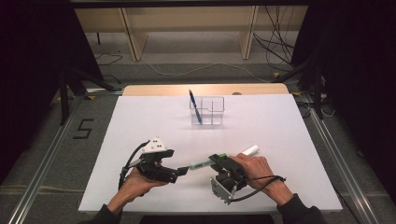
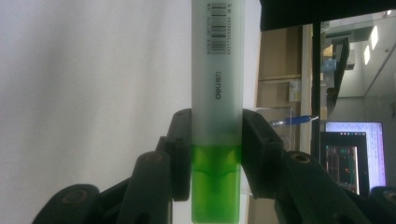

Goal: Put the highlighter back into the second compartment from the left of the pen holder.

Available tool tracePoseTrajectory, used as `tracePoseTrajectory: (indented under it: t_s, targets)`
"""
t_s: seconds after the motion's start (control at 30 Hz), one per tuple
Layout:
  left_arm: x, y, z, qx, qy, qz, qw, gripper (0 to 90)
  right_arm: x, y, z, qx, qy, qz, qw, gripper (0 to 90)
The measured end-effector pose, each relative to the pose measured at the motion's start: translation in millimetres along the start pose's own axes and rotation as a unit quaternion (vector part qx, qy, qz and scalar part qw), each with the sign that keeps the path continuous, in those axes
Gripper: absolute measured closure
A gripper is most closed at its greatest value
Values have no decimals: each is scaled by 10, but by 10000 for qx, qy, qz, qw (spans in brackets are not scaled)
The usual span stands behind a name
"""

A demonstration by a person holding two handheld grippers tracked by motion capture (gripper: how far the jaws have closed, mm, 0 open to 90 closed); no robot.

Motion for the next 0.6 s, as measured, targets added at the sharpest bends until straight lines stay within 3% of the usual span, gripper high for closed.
tracePoseTrajectory:
  t_s: [0.13,0.43,0.6]
  targets:
    - [40,69,-10,-77,79,357,9993,164,30,-6,30,-129,-217,-31,9997,673]
    - [134,160,-47,-250,321,721,9966,212,71,-4,94,-243,-549,18,9982,673]
    - [170,229,-80,-395,406,988,9935,258,103,7,131,-316,-797,-8,9963,673]
Point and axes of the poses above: each handheld gripper's, and its own axes: y roughly forward along the jaws, x roughly out of its top, z roughly to its left, the point moved 1 cm from there along y, roughly forward along the jaws, and after that the axes turned 1 degree about -y, right-handed, at the moved point
